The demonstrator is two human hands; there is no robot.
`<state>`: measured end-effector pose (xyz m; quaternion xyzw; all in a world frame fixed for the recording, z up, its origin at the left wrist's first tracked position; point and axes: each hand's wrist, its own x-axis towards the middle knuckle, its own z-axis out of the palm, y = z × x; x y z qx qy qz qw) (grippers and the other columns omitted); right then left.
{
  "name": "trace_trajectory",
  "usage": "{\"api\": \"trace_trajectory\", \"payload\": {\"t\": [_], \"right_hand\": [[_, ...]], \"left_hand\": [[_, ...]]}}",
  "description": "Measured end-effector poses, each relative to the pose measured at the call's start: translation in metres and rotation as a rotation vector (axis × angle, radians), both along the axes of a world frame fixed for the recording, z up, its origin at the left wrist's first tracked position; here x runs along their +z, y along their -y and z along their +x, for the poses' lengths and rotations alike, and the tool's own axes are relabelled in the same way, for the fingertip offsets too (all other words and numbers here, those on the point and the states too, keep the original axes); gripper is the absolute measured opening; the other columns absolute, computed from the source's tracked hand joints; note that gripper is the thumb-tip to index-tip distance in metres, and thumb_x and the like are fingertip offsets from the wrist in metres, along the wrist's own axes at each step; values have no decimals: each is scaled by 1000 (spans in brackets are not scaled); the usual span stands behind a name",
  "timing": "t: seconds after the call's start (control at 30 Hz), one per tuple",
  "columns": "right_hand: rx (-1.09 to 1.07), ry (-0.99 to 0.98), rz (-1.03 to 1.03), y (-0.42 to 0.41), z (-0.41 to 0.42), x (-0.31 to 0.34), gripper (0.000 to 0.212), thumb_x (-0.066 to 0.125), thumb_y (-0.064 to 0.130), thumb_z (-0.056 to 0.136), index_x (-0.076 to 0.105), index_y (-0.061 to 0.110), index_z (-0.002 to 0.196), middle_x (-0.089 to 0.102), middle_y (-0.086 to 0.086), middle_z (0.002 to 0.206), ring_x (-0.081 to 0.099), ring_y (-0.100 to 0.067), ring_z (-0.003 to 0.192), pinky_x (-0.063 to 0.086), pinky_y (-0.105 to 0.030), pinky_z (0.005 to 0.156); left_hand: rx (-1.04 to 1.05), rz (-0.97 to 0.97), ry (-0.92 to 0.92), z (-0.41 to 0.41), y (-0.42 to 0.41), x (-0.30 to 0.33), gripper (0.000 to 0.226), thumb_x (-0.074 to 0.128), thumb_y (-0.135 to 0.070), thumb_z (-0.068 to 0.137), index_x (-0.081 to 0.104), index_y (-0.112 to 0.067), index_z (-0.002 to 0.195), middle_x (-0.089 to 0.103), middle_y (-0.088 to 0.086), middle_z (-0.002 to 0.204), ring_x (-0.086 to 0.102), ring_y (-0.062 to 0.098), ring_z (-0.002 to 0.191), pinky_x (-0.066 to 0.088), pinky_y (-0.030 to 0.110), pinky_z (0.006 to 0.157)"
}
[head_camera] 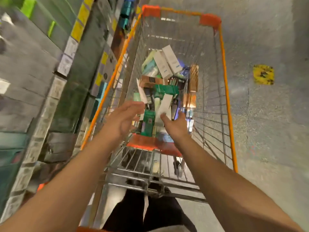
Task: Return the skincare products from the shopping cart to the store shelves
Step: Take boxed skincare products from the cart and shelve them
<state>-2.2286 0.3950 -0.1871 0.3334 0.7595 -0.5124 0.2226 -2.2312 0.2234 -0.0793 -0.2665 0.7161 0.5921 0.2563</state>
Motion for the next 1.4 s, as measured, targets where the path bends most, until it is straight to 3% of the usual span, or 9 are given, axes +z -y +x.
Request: {"api": "trace_trajectory", "payload": {"t": [0.1, 0.27, 0.53, 0.73, 0.8, 0.97, 1.13, 1.27, 1.4], "right_hand": [[62, 92, 186, 9, -11, -51, 105, 75, 57, 83, 22, 10, 161, 33, -17, 161, 30, -36, 150, 33, -44, 119], [92, 167, 236, 28, -27, -113, 112, 75, 59, 73, 21, 15, 160, 32, -20, 154, 31, -37, 144, 32, -41, 116], [-40, 276, 147, 38, -47, -174, 77, 76, 61, 72, 55, 12, 127, 68, -8, 124, 68, -32, 110, 59, -45, 92], [-178, 292, 33, 21, -53, -231, 97, 90, 58, 45, 52, 13, 122, 67, -5, 109, 70, -28, 86, 64, -52, 67], [-176, 293, 23, 19, -53, -215, 98, 89, 58, 42, 57, 12, 122, 69, -7, 109, 71, -29, 87, 65, -51, 65], [-138, 285, 13, 18, -48, -166, 59, 87, 46, 68, 66, 11, 110, 72, -7, 107, 73, -29, 89, 65, -48, 72], [-165, 248, -1, 12, -43, -122, 73, 84, 43, 59, 60, 8, 118, 71, -11, 107, 72, -31, 90, 65, -49, 68], [-69, 115, 133, 5, -37, -76, 62, 81, 36, 77, 60, 3, 125, 71, -12, 116, 70, -32, 103, 57, -33, 80], [2, -80, 74, 10, -27, -23, 59, 86, 32, 76, 58, 12, 124, 74, -5, 103, 72, -27, 94, 63, -44, 82]], "left_hand": [[-48, -56, 22, -8, 1, -25, 32, 67, -51, 85, 70, -32, 110, 74, -7, 112, 65, 18, 106, 51, 37, 85], [-142, -211, -41, -16, 11, -53, 51, 55, -66, 79, 70, -34, 116, 71, -12, 115, 64, 12, 100, 50, 42, 97], [-161, -292, 11, -32, 13, -72, 35, 53, -64, 77, 65, -41, 102, 70, -9, 121, 64, 19, 113, 50, 47, 104], [-154, -280, 16, -35, 17, -79, 43, 56, -66, 78, 68, -37, 108, 72, -11, 117, 65, 19, 111, 50, 49, 105], [-151, -277, 3, -36, 20, -81, 41, 59, -64, 79, 69, -36, 108, 73, -12, 112, 66, 18, 107, 50, 49, 105], [-149, -279, -37, -33, 26, -72, 42, 59, -62, 82, 68, -34, 111, 73, -11, 111, 66, 15, 105, 50, 47, 103], [-167, -297, -79, -32, 28, -48, 35, 60, -56, 89, 68, -30, 110, 71, -9, 100, 64, 16, 96, 51, 44, 100], [-119, -304, -107, -30, 35, -23, 29, 61, -56, 92, 69, -30, 100, 67, -9, 89, 61, 16, 85, 50, 38, 88], [-87, -323, -153, -23, 40, 2, 22, 61, -50, 96, 68, -30, 102, 71, -9, 92, 62, 15, 75, 53, 40, 87]]}}
